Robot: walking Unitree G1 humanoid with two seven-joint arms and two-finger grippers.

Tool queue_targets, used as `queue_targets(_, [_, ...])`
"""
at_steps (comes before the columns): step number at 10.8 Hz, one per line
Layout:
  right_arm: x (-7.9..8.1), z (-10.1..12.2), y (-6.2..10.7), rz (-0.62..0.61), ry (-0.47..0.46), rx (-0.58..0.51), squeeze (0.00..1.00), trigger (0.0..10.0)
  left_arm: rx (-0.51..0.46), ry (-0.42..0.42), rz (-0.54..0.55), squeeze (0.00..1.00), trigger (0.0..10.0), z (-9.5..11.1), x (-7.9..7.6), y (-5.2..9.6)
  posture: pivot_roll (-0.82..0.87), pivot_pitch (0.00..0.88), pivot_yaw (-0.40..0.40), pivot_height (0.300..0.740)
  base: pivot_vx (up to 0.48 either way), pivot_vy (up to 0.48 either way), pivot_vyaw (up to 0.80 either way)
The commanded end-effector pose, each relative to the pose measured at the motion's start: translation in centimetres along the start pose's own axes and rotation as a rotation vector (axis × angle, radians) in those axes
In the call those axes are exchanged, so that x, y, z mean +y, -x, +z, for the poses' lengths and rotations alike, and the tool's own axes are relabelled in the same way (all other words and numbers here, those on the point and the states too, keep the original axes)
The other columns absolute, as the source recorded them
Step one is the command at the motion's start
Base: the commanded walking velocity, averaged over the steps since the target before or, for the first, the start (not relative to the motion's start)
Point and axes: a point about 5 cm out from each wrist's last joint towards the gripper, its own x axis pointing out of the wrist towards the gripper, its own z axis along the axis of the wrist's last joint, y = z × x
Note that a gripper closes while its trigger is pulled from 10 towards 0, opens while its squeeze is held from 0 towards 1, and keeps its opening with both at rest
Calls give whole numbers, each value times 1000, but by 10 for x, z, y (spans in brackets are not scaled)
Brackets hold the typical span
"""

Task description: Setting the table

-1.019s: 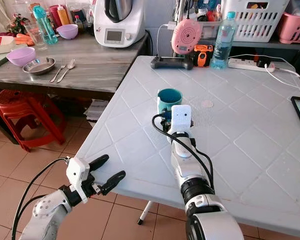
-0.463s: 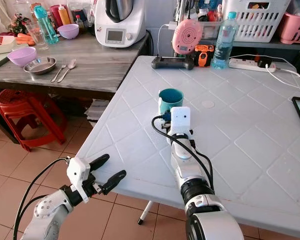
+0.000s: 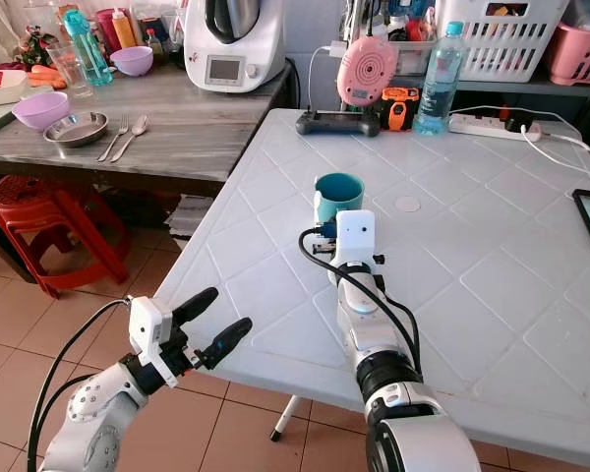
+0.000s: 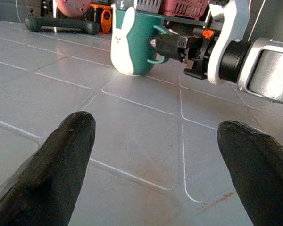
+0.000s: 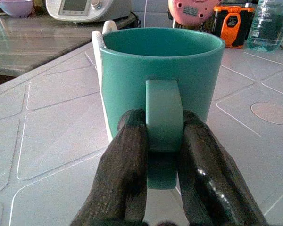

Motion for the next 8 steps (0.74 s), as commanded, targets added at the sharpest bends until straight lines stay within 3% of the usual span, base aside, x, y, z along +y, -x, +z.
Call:
queue_targets(1, [2, 4, -3, 1, -9, -9, 0, 0, -2, -10, 0, 0, 10000, 4, 2, 3, 71, 18, 68, 740, 0, 0, 0])
queue_targets(4, [0, 6, -2, -2, -13, -28, 0, 0, 19, -27, 38, 0, 10000, 1, 9, 6, 72, 11, 68, 740, 0, 0, 0])
queue_targets(5, [-5, 7, 0, -12, -5, -50, 0, 0, 21, -45, 134, 0, 10000, -1, 17, 5, 74, 2, 68, 740, 0, 0, 0])
queue_targets(6, [-13, 6, 6, -18, -4, -90, 0, 0, 41, -79, 277, 0, 10000, 0, 26, -7, 75, 0, 61, 740, 0, 0, 0])
queue_targets(7, [-15, 6, 11, -8, -12, -114, 0, 0, 50, -88, 324, 0, 10000, 1, 29, -9, 77, 0, 60, 740, 0, 0, 0])
queue_targets(8, [-20, 4, 21, -2, 14, -145, 0, 667, 53, -100, 400, 0, 10000, 4, 34, -12, 72, 0, 57, 740, 0, 0, 0])
